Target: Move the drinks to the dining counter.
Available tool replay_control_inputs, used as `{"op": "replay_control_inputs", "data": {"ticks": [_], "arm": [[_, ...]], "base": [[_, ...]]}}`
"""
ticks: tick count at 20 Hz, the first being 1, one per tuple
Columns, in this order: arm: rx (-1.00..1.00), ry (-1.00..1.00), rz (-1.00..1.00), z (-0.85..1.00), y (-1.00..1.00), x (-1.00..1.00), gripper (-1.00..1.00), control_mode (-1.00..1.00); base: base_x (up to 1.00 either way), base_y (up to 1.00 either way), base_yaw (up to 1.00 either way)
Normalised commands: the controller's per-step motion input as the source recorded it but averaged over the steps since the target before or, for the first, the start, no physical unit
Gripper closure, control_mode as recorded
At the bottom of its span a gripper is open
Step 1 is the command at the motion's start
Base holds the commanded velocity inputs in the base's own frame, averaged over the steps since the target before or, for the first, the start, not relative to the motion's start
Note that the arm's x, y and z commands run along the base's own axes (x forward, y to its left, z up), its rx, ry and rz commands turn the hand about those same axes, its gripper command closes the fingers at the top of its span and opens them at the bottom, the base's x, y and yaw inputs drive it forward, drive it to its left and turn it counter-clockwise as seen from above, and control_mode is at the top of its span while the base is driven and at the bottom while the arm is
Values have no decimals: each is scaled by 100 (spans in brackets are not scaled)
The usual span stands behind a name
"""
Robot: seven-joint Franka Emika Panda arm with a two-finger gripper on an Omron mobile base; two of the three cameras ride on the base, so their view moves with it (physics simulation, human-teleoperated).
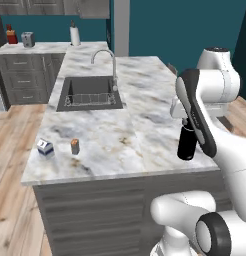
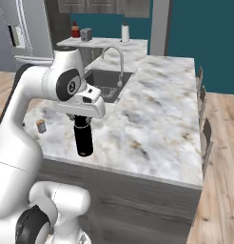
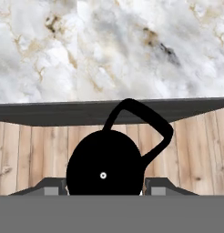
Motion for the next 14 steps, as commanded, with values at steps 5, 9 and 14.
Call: {"op": "replay_control_inputs", "data": {"ticks": [5, 9, 14], "arm": [[0, 0, 0, 0, 0, 0, 100, 100], [0, 0, 0, 0, 0, 0, 100, 100], [0, 0, 0, 0, 0, 0, 100, 100]], "base": [[58, -22, -1], [43, -16, -13], [42, -6, -16]]}}
